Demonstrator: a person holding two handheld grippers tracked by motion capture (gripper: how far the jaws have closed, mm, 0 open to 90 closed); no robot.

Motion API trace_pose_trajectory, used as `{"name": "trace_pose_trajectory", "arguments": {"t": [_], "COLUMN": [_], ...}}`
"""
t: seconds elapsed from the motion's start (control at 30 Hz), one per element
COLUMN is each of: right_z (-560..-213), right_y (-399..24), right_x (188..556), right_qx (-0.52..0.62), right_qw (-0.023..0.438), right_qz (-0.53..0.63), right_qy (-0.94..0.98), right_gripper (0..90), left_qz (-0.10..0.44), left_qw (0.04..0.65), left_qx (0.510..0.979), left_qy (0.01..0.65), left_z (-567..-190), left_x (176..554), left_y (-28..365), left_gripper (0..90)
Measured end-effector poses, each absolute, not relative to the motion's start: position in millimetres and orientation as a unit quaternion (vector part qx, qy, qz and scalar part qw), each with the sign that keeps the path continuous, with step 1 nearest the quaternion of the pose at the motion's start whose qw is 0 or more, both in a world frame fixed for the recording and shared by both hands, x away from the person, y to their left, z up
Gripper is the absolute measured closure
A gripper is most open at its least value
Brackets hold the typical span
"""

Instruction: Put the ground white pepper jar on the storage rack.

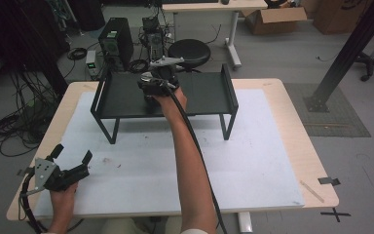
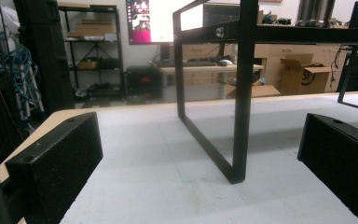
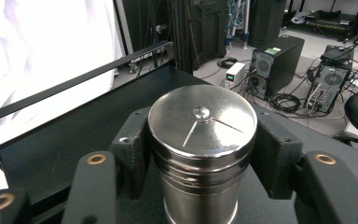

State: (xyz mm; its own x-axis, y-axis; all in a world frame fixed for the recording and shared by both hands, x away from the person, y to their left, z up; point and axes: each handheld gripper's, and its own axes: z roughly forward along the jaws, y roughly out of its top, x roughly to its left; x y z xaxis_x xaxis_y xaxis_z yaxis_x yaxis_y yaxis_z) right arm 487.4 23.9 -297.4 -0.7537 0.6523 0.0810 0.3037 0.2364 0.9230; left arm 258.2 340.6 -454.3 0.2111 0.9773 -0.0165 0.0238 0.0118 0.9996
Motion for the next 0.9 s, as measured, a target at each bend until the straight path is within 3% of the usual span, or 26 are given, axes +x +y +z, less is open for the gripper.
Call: {"name": "trace_pose_trajectory", "arguments": {"t": [0.17, 0.5, 0.9], "right_z": [-297.5, -288.3, -281.4], "right_y": [22.9, 8.1, -11.8], "right_x": [486.6, 481.3, 470.6], "right_qx": [0.315, 0.334, 0.353], "right_qw": [0.166, 0.174, 0.209], "right_qz": [0.535, 0.559, 0.561], "right_qy": [0.766, 0.739, 0.719], "right_gripper": [37.4, 14.3, 1.7], "left_qz": [0.434, 0.435, 0.434], "left_qw": [0.548, 0.549, 0.550], "left_qx": [0.553, 0.551, 0.551], "left_qy": [0.453, 0.453, 0.454], "left_z": [-454.2, -454.3, -454.2], "left_x": [258.3, 258.4, 258.4], "left_y": [340.7, 340.4, 340.7], "left_gripper": [0.2, 0.2, 0.2]}}
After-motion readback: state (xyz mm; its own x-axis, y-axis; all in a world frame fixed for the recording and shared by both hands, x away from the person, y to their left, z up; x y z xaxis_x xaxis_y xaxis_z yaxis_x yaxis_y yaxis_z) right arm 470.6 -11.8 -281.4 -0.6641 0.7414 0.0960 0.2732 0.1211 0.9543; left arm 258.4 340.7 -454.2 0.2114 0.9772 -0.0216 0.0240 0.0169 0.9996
